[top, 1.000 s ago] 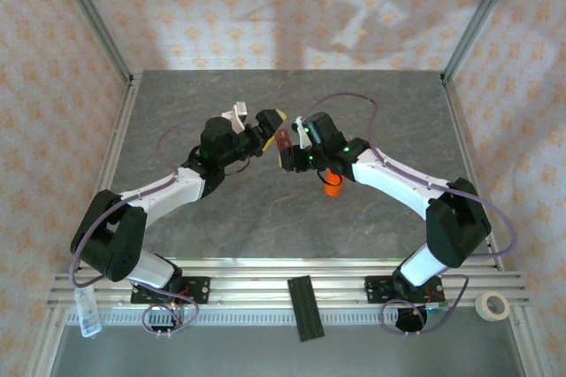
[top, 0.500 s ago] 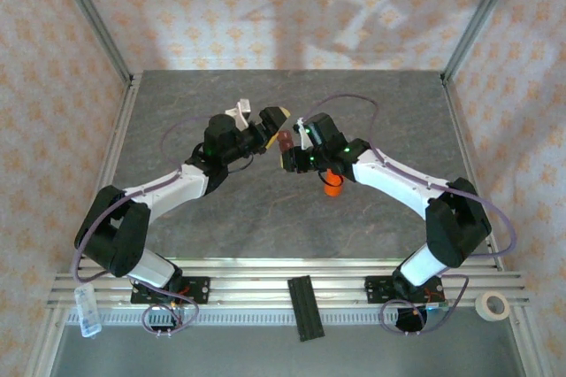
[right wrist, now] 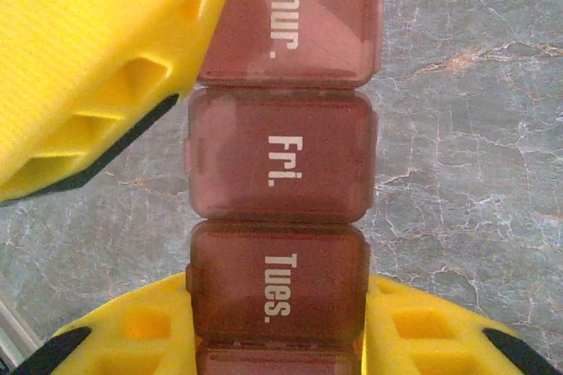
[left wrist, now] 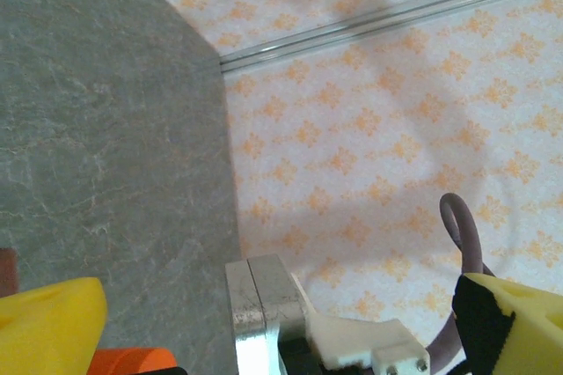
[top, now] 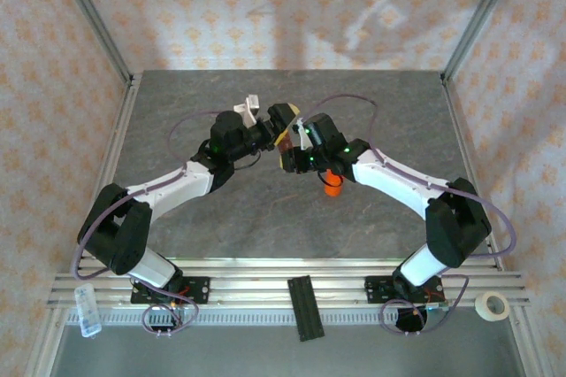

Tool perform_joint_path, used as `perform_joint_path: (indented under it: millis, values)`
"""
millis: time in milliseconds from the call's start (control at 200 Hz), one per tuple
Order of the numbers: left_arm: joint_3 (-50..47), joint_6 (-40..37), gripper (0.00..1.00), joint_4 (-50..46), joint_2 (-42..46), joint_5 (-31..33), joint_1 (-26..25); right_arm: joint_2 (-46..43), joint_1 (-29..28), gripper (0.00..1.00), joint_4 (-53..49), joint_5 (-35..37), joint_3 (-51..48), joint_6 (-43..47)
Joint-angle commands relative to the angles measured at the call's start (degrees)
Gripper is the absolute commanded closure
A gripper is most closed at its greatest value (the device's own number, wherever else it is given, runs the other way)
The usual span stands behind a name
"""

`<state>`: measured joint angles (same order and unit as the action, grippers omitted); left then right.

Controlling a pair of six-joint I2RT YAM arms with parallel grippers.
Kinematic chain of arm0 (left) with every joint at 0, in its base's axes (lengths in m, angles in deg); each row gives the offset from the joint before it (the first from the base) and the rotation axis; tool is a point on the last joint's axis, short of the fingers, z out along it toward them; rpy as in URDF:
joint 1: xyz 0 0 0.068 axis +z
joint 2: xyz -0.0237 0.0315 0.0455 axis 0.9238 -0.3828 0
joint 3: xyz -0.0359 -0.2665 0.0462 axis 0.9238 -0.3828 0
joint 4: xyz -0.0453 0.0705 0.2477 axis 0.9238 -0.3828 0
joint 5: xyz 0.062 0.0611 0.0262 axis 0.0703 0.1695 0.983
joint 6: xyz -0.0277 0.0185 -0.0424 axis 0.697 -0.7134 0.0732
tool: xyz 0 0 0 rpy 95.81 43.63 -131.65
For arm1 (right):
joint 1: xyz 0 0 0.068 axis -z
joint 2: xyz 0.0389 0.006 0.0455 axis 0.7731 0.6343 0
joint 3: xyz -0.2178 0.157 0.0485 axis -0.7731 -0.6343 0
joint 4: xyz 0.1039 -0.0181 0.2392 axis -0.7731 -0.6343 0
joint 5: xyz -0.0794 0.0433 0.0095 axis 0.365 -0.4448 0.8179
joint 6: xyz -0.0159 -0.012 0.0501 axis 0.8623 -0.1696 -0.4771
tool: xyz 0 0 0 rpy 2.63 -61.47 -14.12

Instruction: Sort the pills into containers

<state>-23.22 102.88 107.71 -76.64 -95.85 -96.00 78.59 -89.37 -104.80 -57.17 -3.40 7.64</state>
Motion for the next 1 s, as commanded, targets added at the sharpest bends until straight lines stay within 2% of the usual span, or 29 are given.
perform_joint_path:
  millis: [0,220,576,996]
  values:
    - [1.9,-4.8,0.01,-6.6,3.3,3.6,-0.4,-1.3,-0.3,0.68,1.2,0.7,0.4,0.6]
    - [1.3,-9.3,0.00,-16.2,5.8,7.9,-0.3,-1.7,-0.2,0.68,0.8,1.3,0.2,1.0]
    - [1.1,-7.4,0.01,-12.6,3.1,4.7,-0.3,-1.6,-0.1,0.68,0.4,1.2,0.4,1.3]
    - [0.6,-6.1,0.00,-10.2,2.0,4.3,-0.8,-1.6,-0.1,0.68,0.6,1.1,0.0,1.2]
